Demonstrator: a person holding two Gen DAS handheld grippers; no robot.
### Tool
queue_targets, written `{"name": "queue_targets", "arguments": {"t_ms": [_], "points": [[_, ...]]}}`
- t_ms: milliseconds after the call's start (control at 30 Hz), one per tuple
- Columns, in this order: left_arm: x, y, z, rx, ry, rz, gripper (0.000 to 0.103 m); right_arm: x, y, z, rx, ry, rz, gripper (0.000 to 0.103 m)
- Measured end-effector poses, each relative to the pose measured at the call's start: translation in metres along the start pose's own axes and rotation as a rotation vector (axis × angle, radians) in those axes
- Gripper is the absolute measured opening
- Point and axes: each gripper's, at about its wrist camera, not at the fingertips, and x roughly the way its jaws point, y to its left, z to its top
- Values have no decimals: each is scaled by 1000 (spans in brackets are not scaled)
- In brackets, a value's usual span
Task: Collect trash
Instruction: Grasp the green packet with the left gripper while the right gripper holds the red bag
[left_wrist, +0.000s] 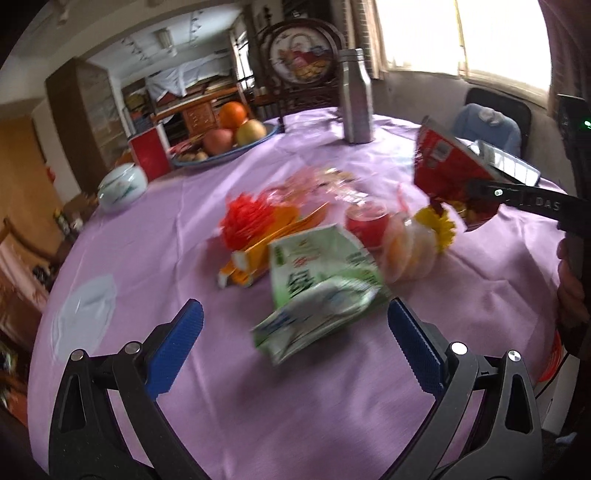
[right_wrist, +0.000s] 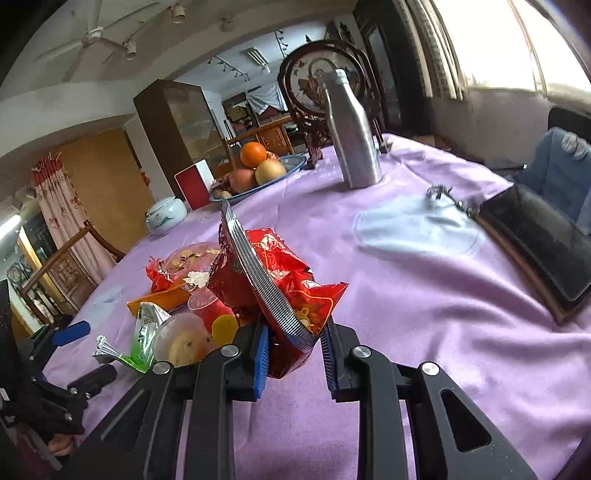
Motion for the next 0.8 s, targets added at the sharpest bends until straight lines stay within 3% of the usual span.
{"name": "queue_targets", "arguments": {"t_ms": [133, 233, 300, 433, 600, 800], "points": [[15, -13, 14, 29, 25, 12, 96, 2, 3, -1, -14, 8, -10, 25], [28, -11, 17, 16, 75, 63, 97, 3, 7, -2, -32, 6, -17, 25], [31, 4, 15, -34, 104, 59, 97, 3, 6, -1, -27, 13, -9, 25], [24, 36, 3, -92, 107, 152, 97, 5, 2, 1, -11, 28, 16, 25], [16, 64, -10, -216, 118, 26, 97, 5, 3, 1, -16, 27, 19, 25], [30, 47, -4, -193, 183, -23, 97, 5, 3, 0, -13, 29, 21, 25]]}}
